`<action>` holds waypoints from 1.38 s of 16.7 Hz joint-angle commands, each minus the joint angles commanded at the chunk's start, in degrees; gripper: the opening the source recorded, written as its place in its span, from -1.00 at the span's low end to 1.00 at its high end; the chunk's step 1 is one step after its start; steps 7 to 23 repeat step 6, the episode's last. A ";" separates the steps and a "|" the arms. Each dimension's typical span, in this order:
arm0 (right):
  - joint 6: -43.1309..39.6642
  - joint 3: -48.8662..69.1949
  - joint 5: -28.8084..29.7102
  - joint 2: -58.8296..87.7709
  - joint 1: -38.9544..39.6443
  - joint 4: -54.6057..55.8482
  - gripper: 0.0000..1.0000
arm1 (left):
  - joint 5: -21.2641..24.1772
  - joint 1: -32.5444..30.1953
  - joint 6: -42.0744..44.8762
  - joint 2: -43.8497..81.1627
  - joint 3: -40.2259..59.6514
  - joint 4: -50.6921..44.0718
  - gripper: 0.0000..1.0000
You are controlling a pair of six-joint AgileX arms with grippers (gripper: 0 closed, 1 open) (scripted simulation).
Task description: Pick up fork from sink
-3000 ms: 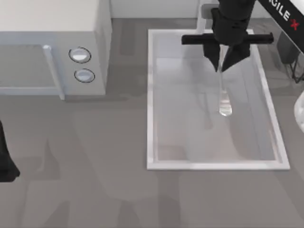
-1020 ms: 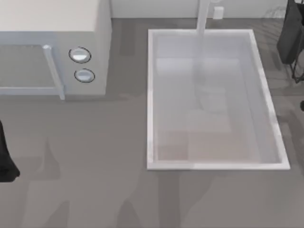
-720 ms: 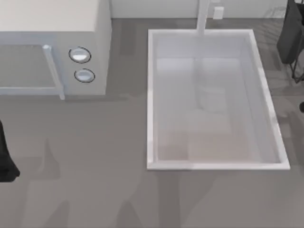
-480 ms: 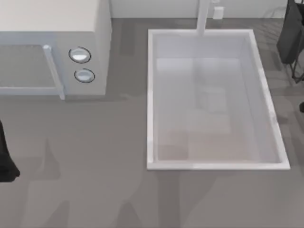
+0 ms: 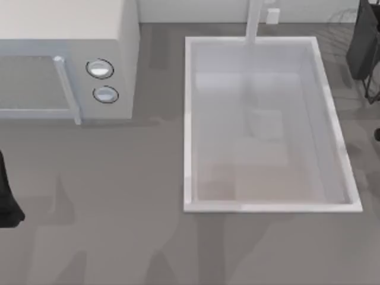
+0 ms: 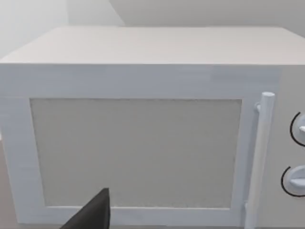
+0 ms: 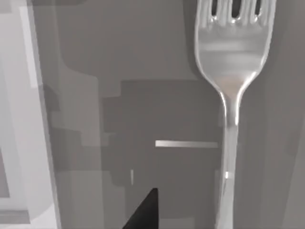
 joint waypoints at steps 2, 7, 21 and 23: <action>0.00 0.00 0.00 0.00 0.00 0.00 1.00 | 0.00 0.00 0.00 0.00 0.00 0.00 1.00; 0.00 0.00 0.00 0.00 0.00 0.00 1.00 | 0.00 0.00 0.00 0.00 0.00 0.00 1.00; 0.00 0.00 0.00 0.00 0.00 0.00 1.00 | 0.00 0.00 0.00 0.00 0.00 0.00 1.00; 0.00 0.00 0.00 0.00 0.00 0.00 1.00 | 0.00 0.00 0.00 0.00 0.00 0.00 1.00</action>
